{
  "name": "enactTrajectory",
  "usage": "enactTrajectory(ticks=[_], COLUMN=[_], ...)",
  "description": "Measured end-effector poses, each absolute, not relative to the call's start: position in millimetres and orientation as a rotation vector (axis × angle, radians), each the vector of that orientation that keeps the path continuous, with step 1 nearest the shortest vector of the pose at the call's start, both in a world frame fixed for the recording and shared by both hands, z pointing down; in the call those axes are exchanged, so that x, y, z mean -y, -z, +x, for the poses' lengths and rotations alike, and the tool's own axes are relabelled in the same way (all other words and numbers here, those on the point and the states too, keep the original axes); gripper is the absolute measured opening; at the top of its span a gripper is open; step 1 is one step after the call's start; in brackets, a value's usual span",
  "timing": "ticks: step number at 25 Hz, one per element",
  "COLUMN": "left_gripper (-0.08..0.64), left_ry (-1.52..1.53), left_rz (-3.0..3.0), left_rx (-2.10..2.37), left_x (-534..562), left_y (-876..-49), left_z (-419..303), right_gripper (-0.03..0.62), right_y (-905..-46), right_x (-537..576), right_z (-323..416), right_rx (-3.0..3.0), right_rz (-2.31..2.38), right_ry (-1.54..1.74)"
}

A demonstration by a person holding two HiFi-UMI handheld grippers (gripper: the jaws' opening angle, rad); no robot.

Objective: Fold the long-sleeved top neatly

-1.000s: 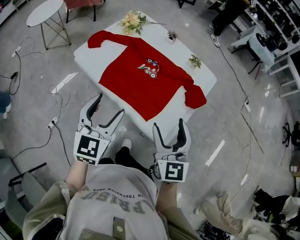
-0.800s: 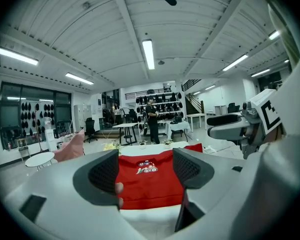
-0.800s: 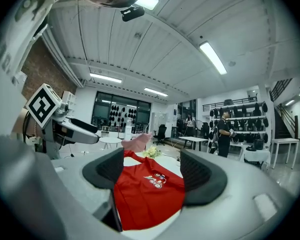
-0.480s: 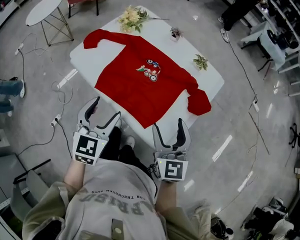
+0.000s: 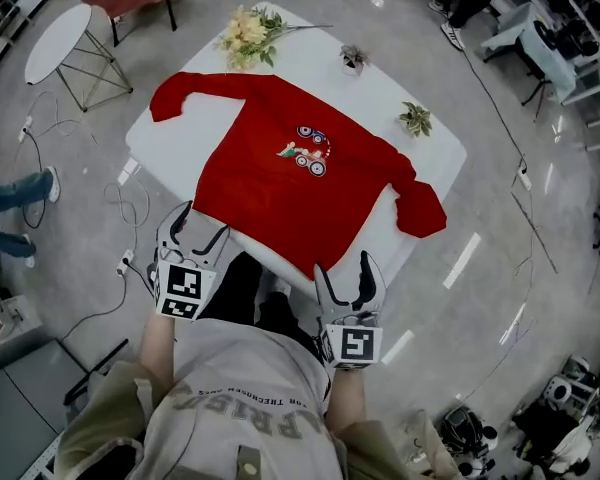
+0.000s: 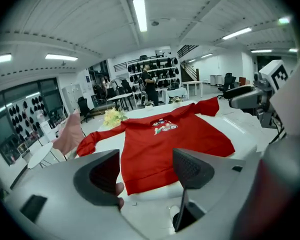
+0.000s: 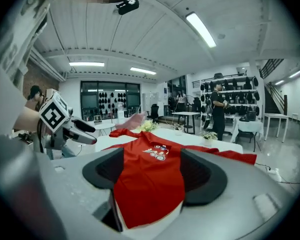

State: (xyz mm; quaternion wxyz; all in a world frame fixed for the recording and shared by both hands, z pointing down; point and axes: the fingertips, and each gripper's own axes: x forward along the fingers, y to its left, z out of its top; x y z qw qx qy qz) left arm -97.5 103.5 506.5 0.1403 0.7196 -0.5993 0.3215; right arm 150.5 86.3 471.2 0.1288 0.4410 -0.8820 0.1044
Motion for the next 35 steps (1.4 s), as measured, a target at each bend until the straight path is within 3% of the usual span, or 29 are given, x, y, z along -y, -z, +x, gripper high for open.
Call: enactTrajectory(ticks=[12, 17, 22, 28, 35], left_gripper=[0.324, 0.262, 0.099, 0.057, 0.057], left_ry=[-1.274, -1.241, -1.174, -1.236, -1.346], left_rz=[2.089, 2.084, 2.052, 2.105, 2.108], left_rx=[1.147, 1.080, 1.131, 1.183, 1.164], left_x=[-81.9, -82.4, -79.1, -88.4, -142.2], left_y=[-622.5, -628.4, -620.6, -606.3, -605.8], left_z=[-143.0, -139.6, -135.4, -129.1, -133.5], right_gripper=[0.342, 0.339, 0.228, 0.050, 0.043], right_y=[-586.4, -613.9, -622.4, -606.5, -594.3], right_x=[-110.3, -124.6, -126.6, -128.7, -180.3], right_z=[123.4, 127.6, 133.4, 131.5, 126.6], right_rx=[2.234, 2.117, 2.084, 2.137, 2.209], right_rz=[1.045, 0.996, 0.972, 0.925, 0.727], right_ry=[-0.471, -0.497, -0.452, -0.333, -0.296])
